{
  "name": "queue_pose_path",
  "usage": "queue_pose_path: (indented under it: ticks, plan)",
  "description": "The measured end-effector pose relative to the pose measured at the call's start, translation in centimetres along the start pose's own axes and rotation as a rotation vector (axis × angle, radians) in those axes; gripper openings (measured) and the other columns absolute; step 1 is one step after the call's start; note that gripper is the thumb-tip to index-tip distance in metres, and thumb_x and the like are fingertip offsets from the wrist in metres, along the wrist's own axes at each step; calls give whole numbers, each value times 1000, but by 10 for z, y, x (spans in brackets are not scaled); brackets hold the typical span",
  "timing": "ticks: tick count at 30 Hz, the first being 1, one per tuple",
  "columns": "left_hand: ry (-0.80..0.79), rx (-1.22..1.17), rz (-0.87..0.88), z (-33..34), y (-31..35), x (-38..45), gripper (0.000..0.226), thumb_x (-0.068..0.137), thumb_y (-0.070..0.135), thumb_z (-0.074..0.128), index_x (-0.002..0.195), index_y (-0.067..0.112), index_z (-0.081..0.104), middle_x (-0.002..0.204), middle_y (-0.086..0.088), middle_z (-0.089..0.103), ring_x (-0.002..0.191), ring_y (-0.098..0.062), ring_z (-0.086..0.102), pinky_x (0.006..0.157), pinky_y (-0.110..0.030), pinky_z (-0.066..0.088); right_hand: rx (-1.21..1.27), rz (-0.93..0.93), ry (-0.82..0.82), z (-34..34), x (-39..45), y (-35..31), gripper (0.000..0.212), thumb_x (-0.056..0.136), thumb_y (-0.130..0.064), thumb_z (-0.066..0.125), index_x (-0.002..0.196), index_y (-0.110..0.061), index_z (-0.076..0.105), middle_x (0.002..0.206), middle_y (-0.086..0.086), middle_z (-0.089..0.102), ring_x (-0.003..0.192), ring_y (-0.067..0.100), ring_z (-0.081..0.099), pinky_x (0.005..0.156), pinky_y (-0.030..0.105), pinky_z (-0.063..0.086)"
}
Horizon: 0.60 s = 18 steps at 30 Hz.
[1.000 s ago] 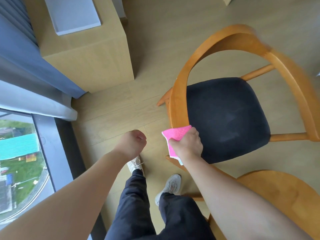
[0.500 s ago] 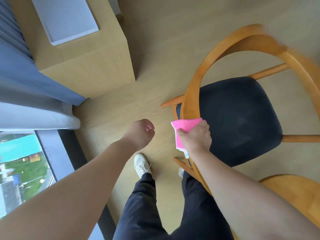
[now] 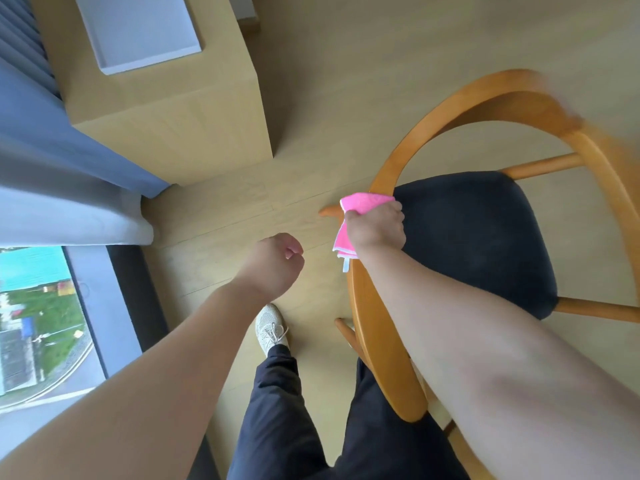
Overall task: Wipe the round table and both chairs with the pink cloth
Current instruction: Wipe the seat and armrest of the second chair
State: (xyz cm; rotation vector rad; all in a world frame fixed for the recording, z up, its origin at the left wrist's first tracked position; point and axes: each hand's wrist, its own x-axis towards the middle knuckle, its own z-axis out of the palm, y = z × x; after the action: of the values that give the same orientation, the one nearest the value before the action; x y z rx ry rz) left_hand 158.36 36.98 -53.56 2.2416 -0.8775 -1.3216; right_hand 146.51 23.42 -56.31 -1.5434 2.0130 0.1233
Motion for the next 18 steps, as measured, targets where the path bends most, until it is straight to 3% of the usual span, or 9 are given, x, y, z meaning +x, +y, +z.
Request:
queue_pose_path:
  ticks: [6, 11, 14, 16, 18]
  plan:
    - [13, 4, 20, 5, 3, 3, 14, 86, 16, 50, 91, 26, 59, 88, 13, 58, 75, -11, 54, 60, -22, 40, 49, 14, 24, 2, 10, -7, 72, 81, -44, 68, 129, -3, 35, 123, 14, 51, 102, 31, 59, 82, 43, 53]
    - [8, 11, 27, 10, 5, 3, 13, 86, 14, 51, 92, 22, 60, 93, 7, 62, 82, -15, 56, 68, -25, 42, 58, -113, -162, -18, 15, 8, 93, 81, -58, 64, 143, -2, 24, 135, 13, 42, 108, 28, 56, 67, 33, 48]
    - [-2, 11, 31, 12, 11, 4, 14, 86, 14, 51, 92, 23, 60, 93, 6, 63, 80, -17, 56, 68, -26, 44, -127, -435, -144, -43, 19, 26, 82, 91, -47, 55, 150, -6, 15, 150, 12, 28, 128, 27, 43, 89, 36, 50]
    - [7, 0, 43, 12, 14, 7, 15, 86, 13, 50, 93, 21, 61, 94, 5, 63, 79, -17, 57, 65, -26, 45, -258, -800, -93, -62, 25, 34, 61, 94, -25, 56, 146, -9, 29, 150, 9, 30, 137, 25, 33, 106, 41, 41]
    - [18, -4, 49, 13, 17, 10, 15, 86, 13, 50, 93, 20, 61, 94, 4, 64, 79, -16, 57, 61, -24, 43, -474, -1140, -202, -76, 35, 37, 63, 84, -10, 67, 140, -11, 39, 150, 6, 32, 143, 24, 21, 116, 44, 27]
